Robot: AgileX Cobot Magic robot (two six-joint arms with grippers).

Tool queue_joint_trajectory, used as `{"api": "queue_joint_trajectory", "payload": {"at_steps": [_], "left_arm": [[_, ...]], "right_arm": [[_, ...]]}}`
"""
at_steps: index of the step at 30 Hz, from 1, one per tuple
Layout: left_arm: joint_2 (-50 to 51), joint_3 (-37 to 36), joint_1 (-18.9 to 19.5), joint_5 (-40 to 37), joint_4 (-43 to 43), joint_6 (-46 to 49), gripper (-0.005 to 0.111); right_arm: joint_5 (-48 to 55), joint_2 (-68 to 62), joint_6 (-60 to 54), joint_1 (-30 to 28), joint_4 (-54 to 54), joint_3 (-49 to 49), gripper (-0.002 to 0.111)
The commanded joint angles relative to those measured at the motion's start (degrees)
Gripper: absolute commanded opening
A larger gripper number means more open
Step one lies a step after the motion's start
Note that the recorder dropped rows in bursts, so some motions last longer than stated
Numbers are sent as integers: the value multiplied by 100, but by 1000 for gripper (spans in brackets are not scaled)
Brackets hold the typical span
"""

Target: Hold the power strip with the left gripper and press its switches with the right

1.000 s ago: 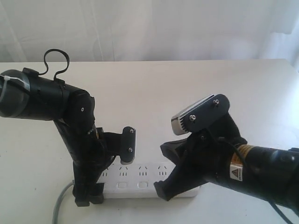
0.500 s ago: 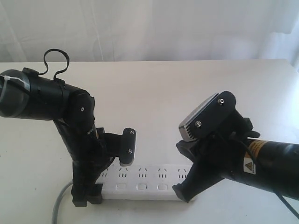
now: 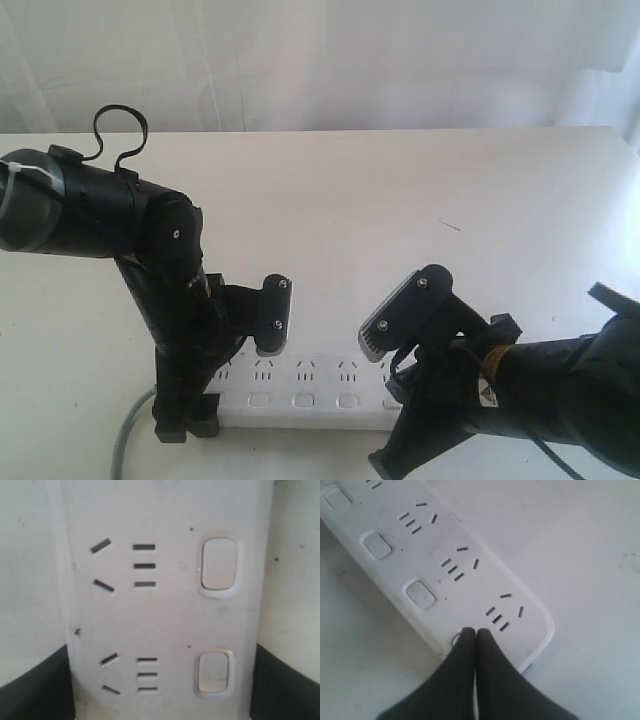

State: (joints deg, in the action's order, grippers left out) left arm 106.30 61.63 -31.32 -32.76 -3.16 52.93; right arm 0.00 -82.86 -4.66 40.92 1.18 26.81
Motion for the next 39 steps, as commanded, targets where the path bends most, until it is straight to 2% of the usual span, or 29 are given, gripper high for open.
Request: {"api": "queue_joint_trajectory", "payload": {"at_steps": [1, 11, 39], "left_arm": [[249, -157, -11, -289, -38, 105, 0], [249, -157, -11, -277, -38, 127, 0], [249, -157, -11, -290, -38, 127, 0]], "right_arm": [[-383, -285, 86, -40, -25, 5, 0], [-426, -564, 126, -40, -35, 5, 0], [1381, -858, 228, -40, -118, -6, 0]]}}
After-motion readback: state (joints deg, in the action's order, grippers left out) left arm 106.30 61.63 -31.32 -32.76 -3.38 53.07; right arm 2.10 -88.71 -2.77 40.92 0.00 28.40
